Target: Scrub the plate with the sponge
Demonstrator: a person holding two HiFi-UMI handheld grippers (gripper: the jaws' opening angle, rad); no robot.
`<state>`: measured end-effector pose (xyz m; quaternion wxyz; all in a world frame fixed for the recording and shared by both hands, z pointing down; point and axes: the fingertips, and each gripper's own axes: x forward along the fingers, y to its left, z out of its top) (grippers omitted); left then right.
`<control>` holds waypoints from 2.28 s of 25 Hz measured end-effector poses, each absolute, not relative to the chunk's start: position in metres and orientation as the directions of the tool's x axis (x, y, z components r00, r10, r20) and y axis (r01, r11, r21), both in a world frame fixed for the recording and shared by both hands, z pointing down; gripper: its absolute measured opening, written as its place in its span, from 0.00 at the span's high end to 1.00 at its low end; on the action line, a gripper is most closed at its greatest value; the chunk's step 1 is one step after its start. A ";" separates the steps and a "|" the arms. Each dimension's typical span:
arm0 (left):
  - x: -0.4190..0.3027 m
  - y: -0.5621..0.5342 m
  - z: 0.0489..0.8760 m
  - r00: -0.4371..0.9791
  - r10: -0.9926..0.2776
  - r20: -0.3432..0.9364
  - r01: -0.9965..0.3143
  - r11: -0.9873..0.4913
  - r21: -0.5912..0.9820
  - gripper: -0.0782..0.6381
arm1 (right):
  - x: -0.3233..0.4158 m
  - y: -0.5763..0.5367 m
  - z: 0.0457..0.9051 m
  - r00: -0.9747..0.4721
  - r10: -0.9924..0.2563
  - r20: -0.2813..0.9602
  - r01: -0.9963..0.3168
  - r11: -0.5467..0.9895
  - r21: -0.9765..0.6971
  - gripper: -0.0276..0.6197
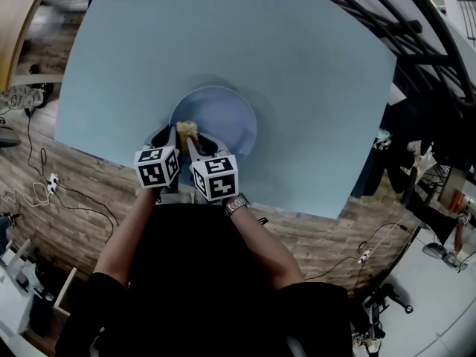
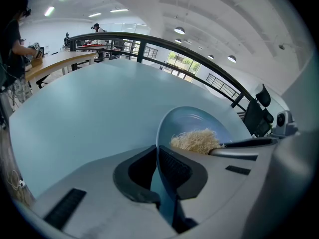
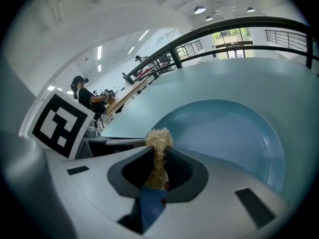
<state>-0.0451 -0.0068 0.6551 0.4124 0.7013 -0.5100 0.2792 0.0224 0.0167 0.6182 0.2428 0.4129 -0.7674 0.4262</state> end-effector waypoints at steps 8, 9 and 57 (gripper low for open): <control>-0.044 -0.007 0.655 0.323 -0.486 0.812 -0.946 -0.141 0.292 0.88 | 0.025 0.019 0.625 -0.538 -0.419 0.732 -0.842 0.303 -0.446 0.85; -0.045 -0.007 0.655 0.323 -0.486 0.812 -0.946 -0.141 0.292 0.88 | 0.027 0.019 0.626 -0.535 -0.420 0.733 -0.844 0.301 -0.444 0.85; -0.042 -0.007 0.655 0.310 -0.498 0.810 -0.951 -0.153 0.270 0.88 | 0.124 0.022 0.630 -0.396 -0.505 0.766 -0.914 0.135 -0.383 0.85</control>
